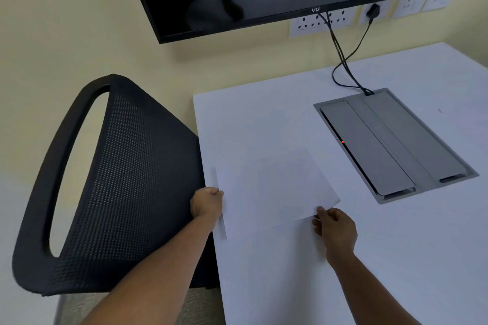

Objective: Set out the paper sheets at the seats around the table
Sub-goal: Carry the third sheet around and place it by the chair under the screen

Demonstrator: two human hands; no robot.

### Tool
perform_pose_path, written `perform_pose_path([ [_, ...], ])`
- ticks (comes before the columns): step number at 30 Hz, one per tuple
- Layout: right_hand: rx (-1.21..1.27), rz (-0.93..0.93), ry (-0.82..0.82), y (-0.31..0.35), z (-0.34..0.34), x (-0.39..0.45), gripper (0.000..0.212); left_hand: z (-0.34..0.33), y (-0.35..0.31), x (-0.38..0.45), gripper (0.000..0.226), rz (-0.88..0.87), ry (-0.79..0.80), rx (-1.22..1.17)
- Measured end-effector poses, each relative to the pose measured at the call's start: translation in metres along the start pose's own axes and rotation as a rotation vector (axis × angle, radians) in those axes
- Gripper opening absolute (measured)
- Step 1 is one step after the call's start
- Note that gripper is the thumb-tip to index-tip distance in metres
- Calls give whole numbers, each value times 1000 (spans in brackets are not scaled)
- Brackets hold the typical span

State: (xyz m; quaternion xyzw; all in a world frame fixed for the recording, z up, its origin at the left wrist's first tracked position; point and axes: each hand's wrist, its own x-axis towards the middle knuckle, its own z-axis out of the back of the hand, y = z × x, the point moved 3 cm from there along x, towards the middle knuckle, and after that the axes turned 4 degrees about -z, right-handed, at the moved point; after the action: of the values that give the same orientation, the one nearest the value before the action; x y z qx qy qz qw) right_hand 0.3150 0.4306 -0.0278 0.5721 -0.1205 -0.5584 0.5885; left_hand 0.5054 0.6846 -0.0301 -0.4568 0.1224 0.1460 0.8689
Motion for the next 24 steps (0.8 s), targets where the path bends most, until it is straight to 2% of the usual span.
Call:
perform_pose_path([
  [3, -100, 19, -25, -2, -1, 2, 31, -3, 1, 3, 22, -19, -1, 65],
  [6, -144, 34, -32, -3, -2, 3, 32, -7, 4, 7, 13, -18, -10, 115],
  [8, -160, 31, -30, -4, -2, 3, 33, -10, 8, 8, 26, -14, -33, 158],
  [11, -193, 27, -20, -5, -1, 4, 35, -14, 9, 7, 11, -2, -35, 181],
  [13, -223, 27, -14, -6, 1, 5, 36, -15, 8, 5, 14, -9, -49, 204],
  [24, -235, 21, 46, -11, 6, 13, 34, -20, 12, 4, 20, 34, -121, 128],
])
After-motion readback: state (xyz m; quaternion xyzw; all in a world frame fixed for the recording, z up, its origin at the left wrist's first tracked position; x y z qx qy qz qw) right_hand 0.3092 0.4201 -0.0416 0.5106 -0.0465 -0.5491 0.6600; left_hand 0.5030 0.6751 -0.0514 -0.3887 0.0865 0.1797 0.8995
